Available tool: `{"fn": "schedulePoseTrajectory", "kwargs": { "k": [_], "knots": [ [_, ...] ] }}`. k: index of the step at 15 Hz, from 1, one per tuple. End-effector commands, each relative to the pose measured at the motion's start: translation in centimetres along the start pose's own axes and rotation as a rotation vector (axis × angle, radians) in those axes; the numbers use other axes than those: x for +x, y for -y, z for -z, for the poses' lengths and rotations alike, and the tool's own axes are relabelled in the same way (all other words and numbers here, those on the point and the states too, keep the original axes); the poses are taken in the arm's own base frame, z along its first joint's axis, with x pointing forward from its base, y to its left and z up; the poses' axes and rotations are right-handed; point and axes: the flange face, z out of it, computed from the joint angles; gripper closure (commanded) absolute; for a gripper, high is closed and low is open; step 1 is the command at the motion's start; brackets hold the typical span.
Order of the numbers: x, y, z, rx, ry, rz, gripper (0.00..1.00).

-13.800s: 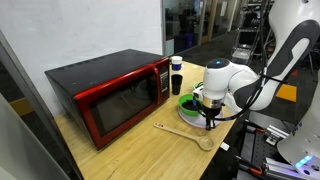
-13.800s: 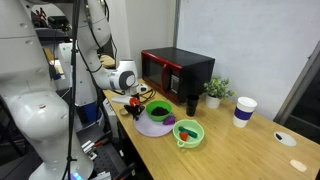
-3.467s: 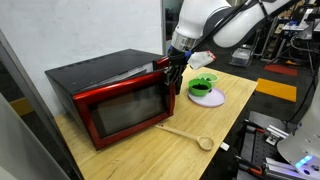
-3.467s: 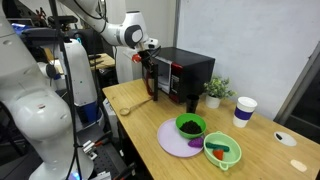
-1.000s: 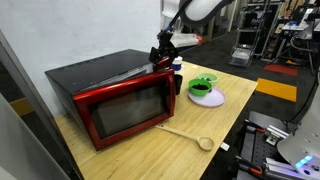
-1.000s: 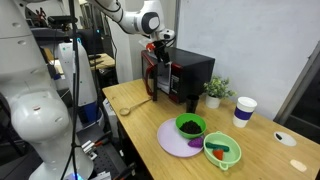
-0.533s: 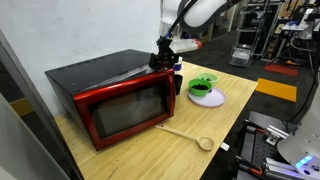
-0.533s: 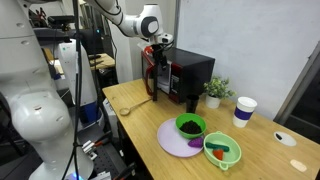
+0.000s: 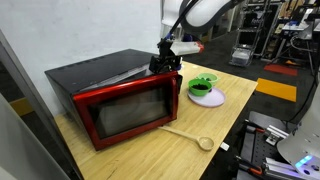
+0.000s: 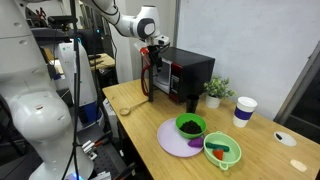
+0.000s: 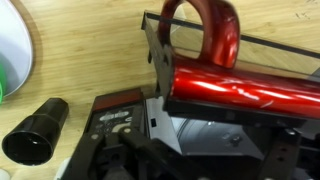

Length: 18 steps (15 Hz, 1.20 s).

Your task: Open the microwave door, place the dark green bowl in it, then close the microwave door

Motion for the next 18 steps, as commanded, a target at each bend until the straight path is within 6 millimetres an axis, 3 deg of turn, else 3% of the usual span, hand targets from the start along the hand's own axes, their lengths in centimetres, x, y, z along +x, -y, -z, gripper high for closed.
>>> {"fn": "schedulePoseTrajectory", "kwargs": {
  "k": [1, 8, 18],
  "knots": [
    [-2.0, 0.2, -0.1, 0.026, 0.018, -0.007, 0.0],
    [-4.9, 2.0, 0.7, 0.065, 0.047, 0.025, 0.0],
    [-10.9, 7.6, 3.1, 0.218, 0.093, 0.159, 0.0]
  ]
}}
